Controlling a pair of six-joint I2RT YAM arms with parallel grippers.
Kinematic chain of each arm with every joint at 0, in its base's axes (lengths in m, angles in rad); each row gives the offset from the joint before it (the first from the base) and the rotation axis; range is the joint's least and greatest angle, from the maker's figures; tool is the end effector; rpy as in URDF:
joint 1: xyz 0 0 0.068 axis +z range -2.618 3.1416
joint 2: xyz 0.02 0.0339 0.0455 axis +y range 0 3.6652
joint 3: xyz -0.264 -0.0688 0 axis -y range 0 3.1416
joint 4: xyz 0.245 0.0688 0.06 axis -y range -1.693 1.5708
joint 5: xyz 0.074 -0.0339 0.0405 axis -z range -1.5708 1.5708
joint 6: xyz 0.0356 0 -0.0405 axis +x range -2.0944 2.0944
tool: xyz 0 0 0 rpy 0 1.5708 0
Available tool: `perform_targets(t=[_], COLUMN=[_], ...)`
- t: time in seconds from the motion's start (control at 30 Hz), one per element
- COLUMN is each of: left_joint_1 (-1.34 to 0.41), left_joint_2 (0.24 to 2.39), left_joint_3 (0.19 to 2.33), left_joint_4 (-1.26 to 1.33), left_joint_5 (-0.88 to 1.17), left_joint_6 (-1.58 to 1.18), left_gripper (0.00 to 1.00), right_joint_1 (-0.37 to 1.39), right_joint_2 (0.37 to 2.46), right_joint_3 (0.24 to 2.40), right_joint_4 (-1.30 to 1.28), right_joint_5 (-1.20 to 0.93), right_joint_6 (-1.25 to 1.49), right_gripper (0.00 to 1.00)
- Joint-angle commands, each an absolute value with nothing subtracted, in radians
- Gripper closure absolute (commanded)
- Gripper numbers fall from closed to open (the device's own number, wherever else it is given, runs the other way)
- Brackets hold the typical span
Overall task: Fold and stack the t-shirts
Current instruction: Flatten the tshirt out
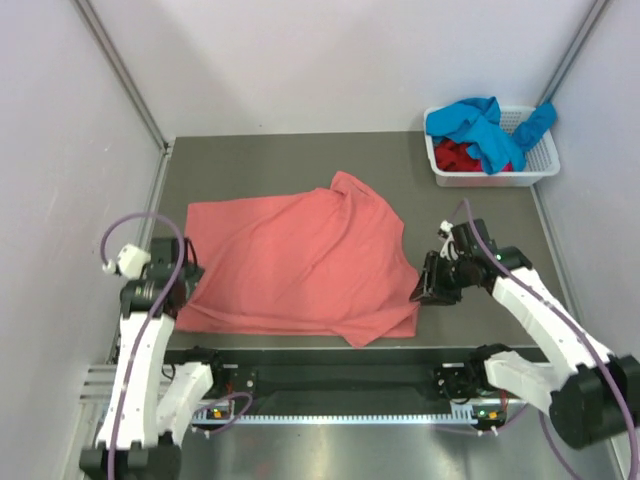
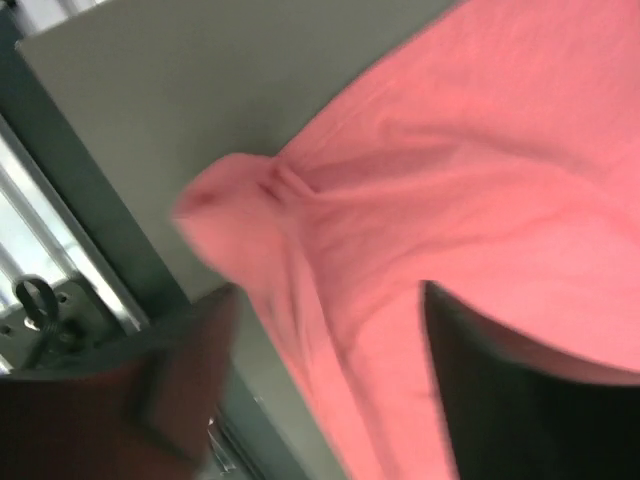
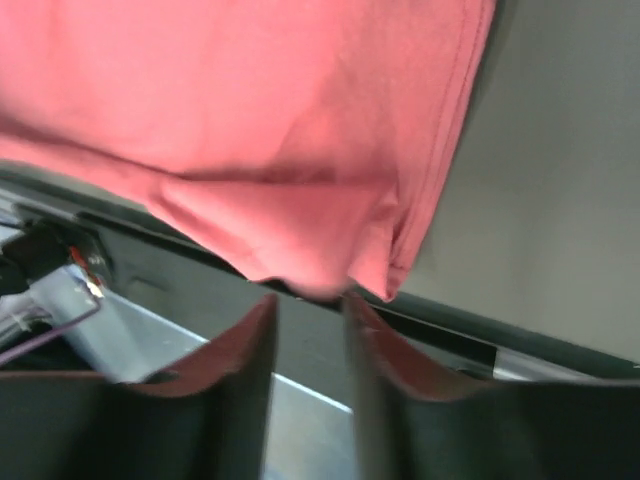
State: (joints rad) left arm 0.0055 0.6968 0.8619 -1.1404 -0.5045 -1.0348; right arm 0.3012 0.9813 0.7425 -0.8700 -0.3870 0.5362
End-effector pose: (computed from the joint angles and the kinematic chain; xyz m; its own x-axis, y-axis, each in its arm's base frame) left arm 0.1082 0.0178 0.2953 -0.1855 -0.7537 -0.6305 -0.8527 0.4424 -0.2779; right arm 0.1614 0.0642 0.2375 -0.9573 0.1980 -0.2106 0.0625 0.8530 0.5181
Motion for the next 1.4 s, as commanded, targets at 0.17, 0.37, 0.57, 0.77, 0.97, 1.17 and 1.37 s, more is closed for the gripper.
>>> perform_targets(t=[0.17,0.37,0.57,0.77,0.97,1.17,1.37], left_joint_1=[0.003,0.005,-0.034,-0.127,-0.144,-0.144,-0.163], left_joint_2=[1.199,1.521,1.816,1.937,2.042,2.056,1.954], left_joint_3=[1.161,1.296,1.416,1.426,1.477,1.45,1.35], left_joint_4=[-0.945,-0.631,-0.513,-0.446,-0.525,-0.571,-0.601], left_joint_5=[-0.419,-0.181,0.063,0.031,0.009,0.029,0.04], left_joint_6=[-0.753,-0.542,-0.434,-0.411,-0.468,-0.505,-0.523], left_gripper=[0.03,0.07,0.07,0.07,0.18,0.71,1.0], right_joint_1=[0.354,0.367,0.394,0.44,0.465,0.469,0.471], right_joint_2=[1.369,1.822,2.12,2.272,2.355,2.373,2.347], right_joint_3=[1.119,1.55,1.923,2.083,2.147,2.103,2.039], right_joint_4=[-0.637,-0.612,-0.63,-0.58,-0.558,-0.551,-0.554], right_joint_5=[-0.281,-0.201,-0.184,-0.173,-0.175,-0.152,-0.14], right_joint_6=[0.411,0.278,0.198,0.184,0.201,0.212,0.186], right_gripper=[0.36,0.3,0.29,0.26,0.29,0.53,0.75])
